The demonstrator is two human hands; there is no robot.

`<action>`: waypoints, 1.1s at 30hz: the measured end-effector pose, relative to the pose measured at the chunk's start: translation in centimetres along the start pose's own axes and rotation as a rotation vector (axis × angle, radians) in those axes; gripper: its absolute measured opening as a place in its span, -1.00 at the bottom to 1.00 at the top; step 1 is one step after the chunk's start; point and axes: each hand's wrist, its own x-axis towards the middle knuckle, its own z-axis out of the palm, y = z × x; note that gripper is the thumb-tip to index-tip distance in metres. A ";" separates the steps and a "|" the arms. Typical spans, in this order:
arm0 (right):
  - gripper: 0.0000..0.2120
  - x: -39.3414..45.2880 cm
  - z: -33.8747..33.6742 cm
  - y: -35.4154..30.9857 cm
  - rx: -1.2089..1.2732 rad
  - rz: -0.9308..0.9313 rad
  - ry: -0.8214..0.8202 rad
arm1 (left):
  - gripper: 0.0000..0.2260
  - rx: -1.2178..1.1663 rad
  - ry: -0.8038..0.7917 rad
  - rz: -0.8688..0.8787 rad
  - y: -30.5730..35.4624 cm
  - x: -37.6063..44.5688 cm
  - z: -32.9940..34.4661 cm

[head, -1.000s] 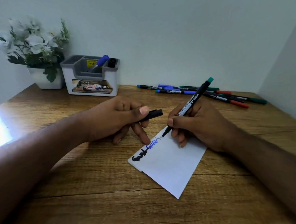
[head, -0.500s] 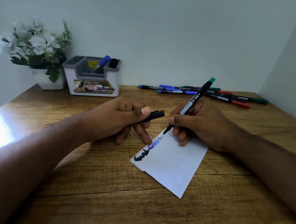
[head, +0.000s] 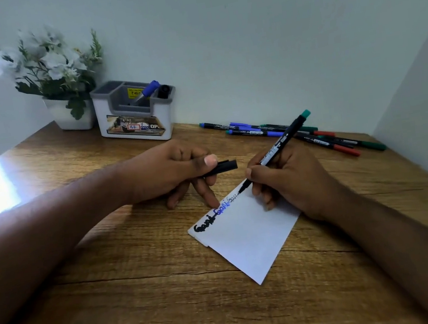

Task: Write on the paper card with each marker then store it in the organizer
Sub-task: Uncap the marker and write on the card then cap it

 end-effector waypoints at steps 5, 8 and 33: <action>-0.88 0.0 0.1 0.2 0.053 -0.017 0.024 | -0.60 0.006 0.008 0.011 0.0 -0.1 0.1; -0.89 0.1 0.1 0.2 0.020 -0.030 -0.006 | -0.61 0.016 0.005 0.010 0.0 0.0 0.0; -0.78 0.9 -0.5 0.1 0.490 -0.072 0.070 | -0.72 -0.094 0.159 -0.029 -0.4 0.0 0.1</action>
